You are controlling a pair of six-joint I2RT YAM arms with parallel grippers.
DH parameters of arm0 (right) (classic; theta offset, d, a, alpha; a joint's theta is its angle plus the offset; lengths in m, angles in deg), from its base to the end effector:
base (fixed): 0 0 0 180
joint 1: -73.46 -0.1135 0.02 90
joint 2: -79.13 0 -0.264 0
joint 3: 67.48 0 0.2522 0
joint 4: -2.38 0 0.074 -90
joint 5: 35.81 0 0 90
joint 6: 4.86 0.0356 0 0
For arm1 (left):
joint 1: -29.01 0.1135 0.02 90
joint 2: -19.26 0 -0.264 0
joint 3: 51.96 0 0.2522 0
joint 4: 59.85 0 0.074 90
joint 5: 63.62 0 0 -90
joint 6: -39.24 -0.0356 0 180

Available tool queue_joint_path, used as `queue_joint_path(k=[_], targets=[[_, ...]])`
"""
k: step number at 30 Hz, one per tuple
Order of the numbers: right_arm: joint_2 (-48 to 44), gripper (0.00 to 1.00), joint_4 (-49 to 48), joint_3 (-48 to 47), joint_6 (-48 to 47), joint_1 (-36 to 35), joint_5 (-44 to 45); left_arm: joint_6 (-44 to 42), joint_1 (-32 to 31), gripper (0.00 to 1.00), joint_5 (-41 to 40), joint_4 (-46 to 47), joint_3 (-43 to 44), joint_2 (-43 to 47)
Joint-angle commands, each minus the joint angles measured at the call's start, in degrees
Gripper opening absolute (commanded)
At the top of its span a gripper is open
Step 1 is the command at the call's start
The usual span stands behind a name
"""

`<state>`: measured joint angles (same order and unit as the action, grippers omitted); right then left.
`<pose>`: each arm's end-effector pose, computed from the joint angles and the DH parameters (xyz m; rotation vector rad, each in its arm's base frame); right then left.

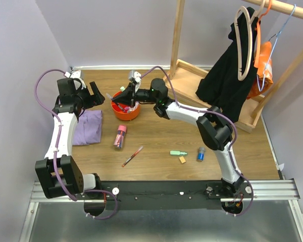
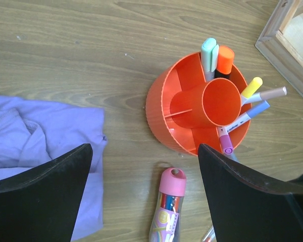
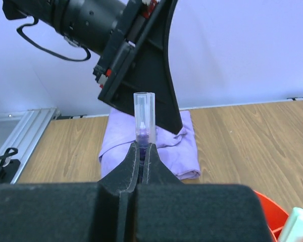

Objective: Sort the stationery into containers
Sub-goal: Place the pen in the storage box.

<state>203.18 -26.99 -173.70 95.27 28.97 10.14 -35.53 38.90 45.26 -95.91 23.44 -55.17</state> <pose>0.3432 0.3719 0.2749 -1.0763 1.1327 1.2900 0.2871 0.0384 0.3102 -0.2885 2.1556 -0.4123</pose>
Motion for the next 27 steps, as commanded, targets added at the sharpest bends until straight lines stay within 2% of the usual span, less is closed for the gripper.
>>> queue_joint_path(k=[1,7,19,23,24,27], targets=[[4.0,0.01,-10.64,-3.07,3.93,0.89,0.02,-1.78,0.83,0.95,1.87,-1.16,2.95,-1.06],[7.43,0.01,-13.64,-4.91,5.34,1.25,0.46,-1.86,1.27,0.95,2.48,-1.6,3.22,-1.85],[13.59,0.02,-9.51,-7.2,-2.92,1.42,0.19,-2.48,1.89,0.95,2.66,-1.6,4.09,-3.53],[12.71,0.16,-9.6,-5.27,-3.27,1.34,1.86,-2.48,2.15,0.95,2.66,-1.25,3.83,-3.17],[12.45,0.25,-9.51,-5.01,-3.8,1.34,2.56,-2.39,2.24,0.95,2.66,-1.34,3.74,-3.0],[11.22,0.34,-8.99,-3.78,-4.59,1.34,3.27,-1.96,2.41,0.95,3.01,-0.99,3.04,-2.39]])
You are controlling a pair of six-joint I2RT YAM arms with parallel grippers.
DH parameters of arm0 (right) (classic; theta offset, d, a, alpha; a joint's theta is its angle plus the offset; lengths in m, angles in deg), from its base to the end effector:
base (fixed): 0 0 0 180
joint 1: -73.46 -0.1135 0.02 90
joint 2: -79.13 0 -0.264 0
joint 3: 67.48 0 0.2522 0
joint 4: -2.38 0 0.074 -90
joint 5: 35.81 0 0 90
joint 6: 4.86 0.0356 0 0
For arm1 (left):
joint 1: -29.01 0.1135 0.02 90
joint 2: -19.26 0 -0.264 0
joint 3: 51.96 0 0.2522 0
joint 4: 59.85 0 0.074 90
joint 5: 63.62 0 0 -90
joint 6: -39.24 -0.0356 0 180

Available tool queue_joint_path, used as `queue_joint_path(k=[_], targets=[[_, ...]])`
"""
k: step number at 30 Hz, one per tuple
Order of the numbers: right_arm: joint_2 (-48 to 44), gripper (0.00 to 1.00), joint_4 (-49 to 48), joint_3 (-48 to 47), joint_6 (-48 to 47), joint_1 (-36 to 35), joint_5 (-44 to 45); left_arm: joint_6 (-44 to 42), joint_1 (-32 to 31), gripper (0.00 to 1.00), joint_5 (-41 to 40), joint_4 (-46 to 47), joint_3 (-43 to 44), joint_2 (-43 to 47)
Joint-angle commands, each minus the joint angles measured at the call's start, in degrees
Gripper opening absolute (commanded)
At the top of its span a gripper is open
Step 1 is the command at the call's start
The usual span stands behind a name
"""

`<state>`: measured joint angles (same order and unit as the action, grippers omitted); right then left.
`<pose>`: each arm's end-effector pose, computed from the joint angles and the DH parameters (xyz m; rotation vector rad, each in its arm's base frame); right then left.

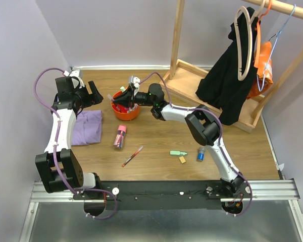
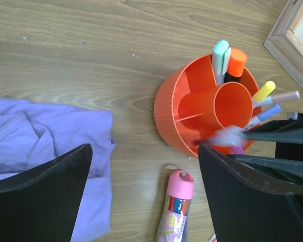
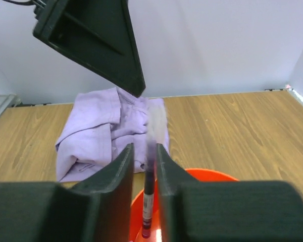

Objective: Sort the stationery into containers
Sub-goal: Place the pen in the storage box, then pick up the pen from the center of the board.

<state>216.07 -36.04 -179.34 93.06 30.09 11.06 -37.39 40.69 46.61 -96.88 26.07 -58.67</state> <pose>0.3748 0.3875 0.2099 -1.0617 1.0885 1.2291 0.2991 0.0493 0.3076 -0.2845 2.1803 -0.4068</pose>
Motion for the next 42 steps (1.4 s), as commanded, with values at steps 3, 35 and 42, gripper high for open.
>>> queue_joint_path(k=[3,35,42], targets=[[-3.95,0.41,1.2,2.92,-3.09,0.22,3.05,0.26,0.62,0.95,2.18,0.41,-0.11,1.99],[-51.15,0.46,56.04,36.94,-2.22,5.66,22.01,-27.78,-26.59,0.75,11.69,-30.52,-0.98,14.92],[-59.42,0.57,59.13,33.51,0.34,10.94,40.31,-22.95,-36.99,0.66,3.07,-26.93,-5.2,9.21]])
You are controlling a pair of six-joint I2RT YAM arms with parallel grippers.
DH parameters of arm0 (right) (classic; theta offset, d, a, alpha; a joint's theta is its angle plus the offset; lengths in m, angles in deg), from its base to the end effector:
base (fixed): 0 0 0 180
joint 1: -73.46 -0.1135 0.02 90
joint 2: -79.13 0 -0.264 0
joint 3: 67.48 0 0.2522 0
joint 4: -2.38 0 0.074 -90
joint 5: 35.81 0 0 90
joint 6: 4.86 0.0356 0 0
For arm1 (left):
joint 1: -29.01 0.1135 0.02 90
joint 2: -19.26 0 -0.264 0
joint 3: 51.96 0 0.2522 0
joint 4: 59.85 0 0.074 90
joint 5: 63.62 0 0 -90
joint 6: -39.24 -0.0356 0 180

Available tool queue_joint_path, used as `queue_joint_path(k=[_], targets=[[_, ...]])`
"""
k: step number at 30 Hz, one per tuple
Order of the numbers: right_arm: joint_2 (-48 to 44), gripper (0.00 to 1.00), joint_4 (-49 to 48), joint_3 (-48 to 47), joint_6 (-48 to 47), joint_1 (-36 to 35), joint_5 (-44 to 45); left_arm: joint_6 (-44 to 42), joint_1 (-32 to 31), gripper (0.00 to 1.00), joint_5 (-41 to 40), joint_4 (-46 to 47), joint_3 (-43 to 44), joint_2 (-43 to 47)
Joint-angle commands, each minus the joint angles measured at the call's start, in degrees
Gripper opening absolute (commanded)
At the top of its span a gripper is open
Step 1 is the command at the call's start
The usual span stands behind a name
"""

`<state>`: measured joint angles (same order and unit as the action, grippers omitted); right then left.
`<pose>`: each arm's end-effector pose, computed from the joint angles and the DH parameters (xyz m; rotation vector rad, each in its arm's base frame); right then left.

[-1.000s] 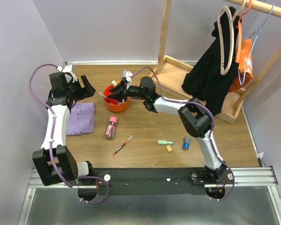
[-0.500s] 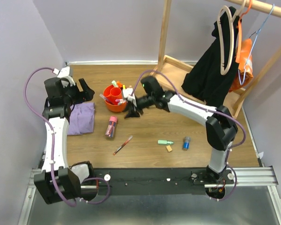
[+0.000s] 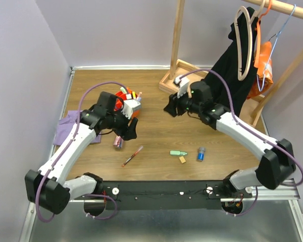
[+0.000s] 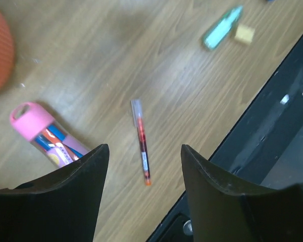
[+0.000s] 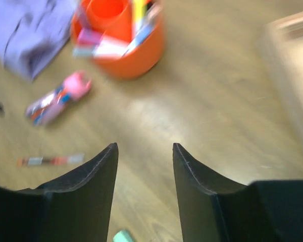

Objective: Sort the stationery into containers
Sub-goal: Pick up the pen from the center of the board.

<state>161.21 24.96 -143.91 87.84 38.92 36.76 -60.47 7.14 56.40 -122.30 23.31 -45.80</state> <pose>0.2656 0.1957 0.2991 -0.7639 1.9738 0.7087 0.1985 -0.0989 0.3147 0.8809 2.2912 -0.7403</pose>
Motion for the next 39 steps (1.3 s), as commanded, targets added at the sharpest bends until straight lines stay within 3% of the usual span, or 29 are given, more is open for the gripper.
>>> queue_joint_path(k=[1,3,7,11,21,26,37,39], targets=[[-5.43,0.58,-2.22,-1.92,5.74,3.51,17.14,1.01,-5.1,0.65,-6.99,-0.89,-2.54,-4.46],[-7.1,0.6,-2.4,-2.1,6.09,5.09,19.09,2.07,-6.51,0.64,-8.48,0.96,-3.15,-6.48],[-9.31,0.76,-2.93,-1.14,7.5,8.96,22.09,1.37,-9.68,0.63,-11.21,1.58,-3.24,-10.61],[-11.85,0.82,-3.72,0.8,8.02,10.46,22.18,0.75,-12.41,0.66,-14.02,3.15,-4.65,-14.03],[-15.64,0.82,-4.77,3.87,10.13,11.78,20.86,0.57,-16.1,0.67,-19.21,7.9,-5.18,-21.68],[-16.17,0.82,-4.69,4.58,10.48,12.48,20.51,0.58,-17.42,0.59,-20.53,9.22,-4.21,-25.64],[-16.34,0.81,-5.39,6.42,10.4,13.54,20.59,0.22,-20.84,0.52,-24.92,11.24,-4.83,-29.86],[-16.25,0.81,-5.83,6.69,10.66,13.63,20.51,0.84,-21.63,0.46,-26.59,12.12,-4.83,-31.0]])
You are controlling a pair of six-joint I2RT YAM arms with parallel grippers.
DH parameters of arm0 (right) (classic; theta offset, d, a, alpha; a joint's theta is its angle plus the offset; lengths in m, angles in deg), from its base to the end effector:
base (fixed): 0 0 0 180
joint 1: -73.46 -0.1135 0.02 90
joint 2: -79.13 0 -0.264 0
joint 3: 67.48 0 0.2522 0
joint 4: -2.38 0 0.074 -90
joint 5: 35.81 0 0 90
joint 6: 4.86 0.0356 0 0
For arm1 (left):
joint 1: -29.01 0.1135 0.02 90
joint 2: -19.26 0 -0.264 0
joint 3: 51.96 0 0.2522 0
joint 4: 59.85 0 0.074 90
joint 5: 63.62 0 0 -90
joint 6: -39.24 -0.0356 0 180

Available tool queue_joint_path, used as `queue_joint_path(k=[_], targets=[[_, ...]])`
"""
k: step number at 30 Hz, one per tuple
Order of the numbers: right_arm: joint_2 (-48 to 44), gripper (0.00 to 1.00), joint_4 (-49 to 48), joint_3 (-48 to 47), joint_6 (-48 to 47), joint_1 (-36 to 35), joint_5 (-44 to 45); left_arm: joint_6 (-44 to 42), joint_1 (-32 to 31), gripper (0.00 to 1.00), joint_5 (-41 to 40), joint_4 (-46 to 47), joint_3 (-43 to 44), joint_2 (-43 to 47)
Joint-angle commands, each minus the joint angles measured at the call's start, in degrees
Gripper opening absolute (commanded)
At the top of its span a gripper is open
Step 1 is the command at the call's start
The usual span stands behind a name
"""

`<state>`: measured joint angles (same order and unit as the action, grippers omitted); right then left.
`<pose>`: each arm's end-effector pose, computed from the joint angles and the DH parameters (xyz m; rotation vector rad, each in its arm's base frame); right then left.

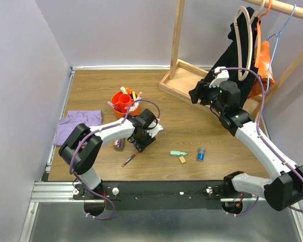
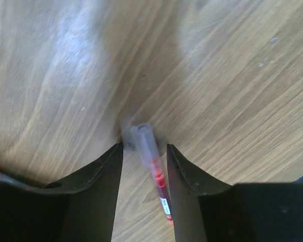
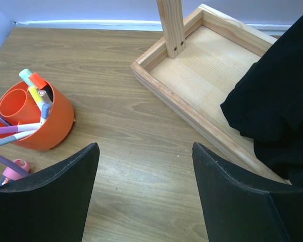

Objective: Sort the stationery into containers
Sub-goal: Pick up the pen from the center of the board.

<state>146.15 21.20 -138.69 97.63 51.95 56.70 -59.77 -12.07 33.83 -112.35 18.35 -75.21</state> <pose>0.2559 0.0992 0.3473 -0.1138 1.8388 0.3774 0.2200 -0.1979 0.1671 1.2652 2.6549 -0.2790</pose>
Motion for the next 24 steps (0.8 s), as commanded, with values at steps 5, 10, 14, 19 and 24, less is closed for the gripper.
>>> queue_joint_path(k=[5,10,14,19,24], targets=[[-0.93,0.81,-1.28,0.67,0.26,0.86,0.31,0.93,-5.49,0.16,-5.24,2.0,0.75,-3.69],[-0.32,0.81,0.04,-0.73,-0.89,1.21,1.01,0.15,-4.72,0.0,-2.18,-4.05,6.62,-0.54],[1.26,0.81,1.53,-2.57,-1.07,1.3,-0.04,-2.32,-0.24,0.0,6.51,-11.17,19.53,7.27],[3.64,0.81,0.74,-3.72,-1.68,1.3,-0.83,-0.23,8.61,0.0,9.6,-3.38,30.37,12.82],[6.97,0.8,-0.05,-5.65,-2.73,1.3,-1.27,8.83,19.18,0.0,12.34,31.59,12.07,23.62]])
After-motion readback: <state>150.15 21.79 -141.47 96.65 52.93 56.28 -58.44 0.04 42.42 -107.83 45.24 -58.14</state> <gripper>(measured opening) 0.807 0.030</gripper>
